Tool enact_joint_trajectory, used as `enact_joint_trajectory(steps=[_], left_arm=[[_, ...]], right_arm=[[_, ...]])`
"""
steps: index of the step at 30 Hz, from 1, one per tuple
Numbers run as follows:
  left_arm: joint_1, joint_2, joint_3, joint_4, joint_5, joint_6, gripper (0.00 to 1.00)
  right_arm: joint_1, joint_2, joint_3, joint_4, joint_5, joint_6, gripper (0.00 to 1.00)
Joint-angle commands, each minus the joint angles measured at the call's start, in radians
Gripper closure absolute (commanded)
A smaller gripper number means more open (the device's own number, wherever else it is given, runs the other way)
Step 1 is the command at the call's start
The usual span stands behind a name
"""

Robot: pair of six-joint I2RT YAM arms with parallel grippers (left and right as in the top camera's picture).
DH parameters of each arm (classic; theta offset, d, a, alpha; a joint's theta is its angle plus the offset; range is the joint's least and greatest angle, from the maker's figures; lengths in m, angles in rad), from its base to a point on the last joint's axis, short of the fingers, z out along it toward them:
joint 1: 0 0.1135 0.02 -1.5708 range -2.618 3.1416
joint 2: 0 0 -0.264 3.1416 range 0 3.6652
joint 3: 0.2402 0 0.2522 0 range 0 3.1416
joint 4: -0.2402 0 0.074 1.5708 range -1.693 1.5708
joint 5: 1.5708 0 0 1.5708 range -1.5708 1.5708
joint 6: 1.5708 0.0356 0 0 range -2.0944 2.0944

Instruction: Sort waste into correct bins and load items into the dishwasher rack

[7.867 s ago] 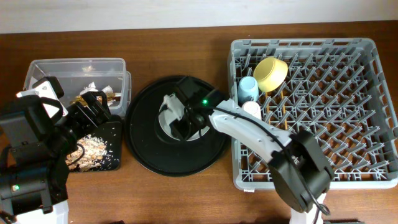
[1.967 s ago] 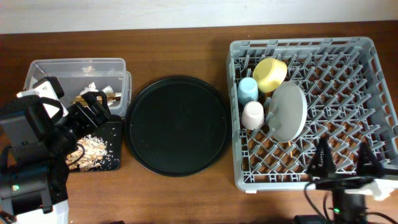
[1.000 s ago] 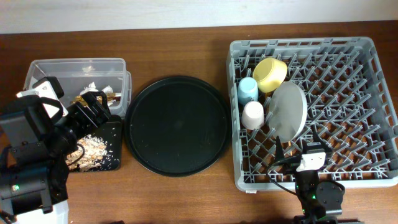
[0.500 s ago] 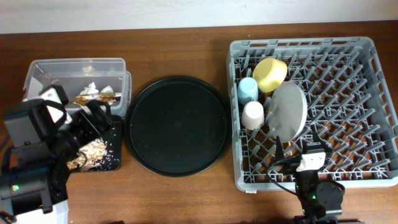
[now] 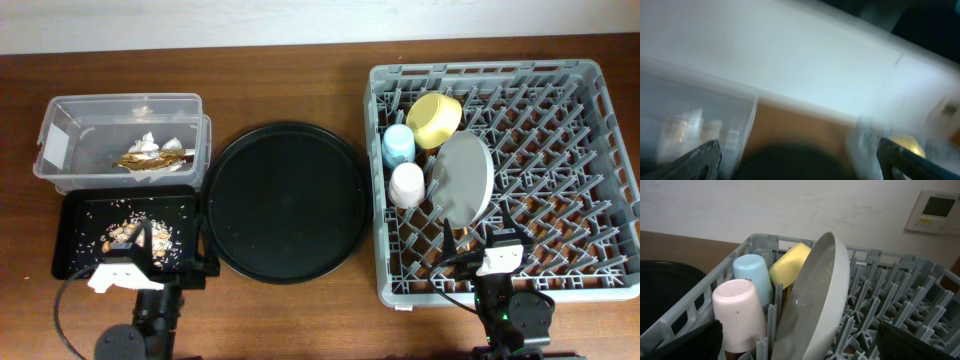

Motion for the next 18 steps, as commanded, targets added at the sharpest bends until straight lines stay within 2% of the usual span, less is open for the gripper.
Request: enact_joint_trajectory(steps=[1, 5, 7, 11, 14, 15, 18], left_arm=[[-0.016, -0.036, -0.156, 0.208, -0.018, 0.016, 0.01], [-0.018, -0.037, -0.254, 0.26, -0.035, 0.018, 0.01], [-0.037, -0.037, -0.294, 0.255, -0.061, 0.073, 0.01], [-0.094, -0.048, -0.306, 0.071, -0.235, 0.088, 0.01], [-0.135, -0.065, -0.306, 0.053, -0.257, 0.349, 0.01], [-0.144, -0.068, -0.306, 0.053, -0.257, 0.394, 0.01], [-0.145, -0.07, -0.306, 0.053, -0.256, 0.408, 0.01]], right_arm=[[0.005, -0.006, -0.005, -0.003, -0.01, -0.003, 0.01], [0.005, -0.006, -0.005, -0.003, -0.01, -0.003, 0.02], [0.005, -0.006, -0.005, -0.003, -0.01, -0.003, 0.02], [0.005, -0.006, -0.005, -0.003, -0.009, -0.003, 0.02], [0.005, -0.006, -0.005, -0.003, -0.009, -0.003, 0.02], [0.005, -0.006, -0.005, -0.003, -0.01, -0.003, 0.02], [0.005, -0.006, -0.005, -0.003, -0.01, -0.003, 0.02]])
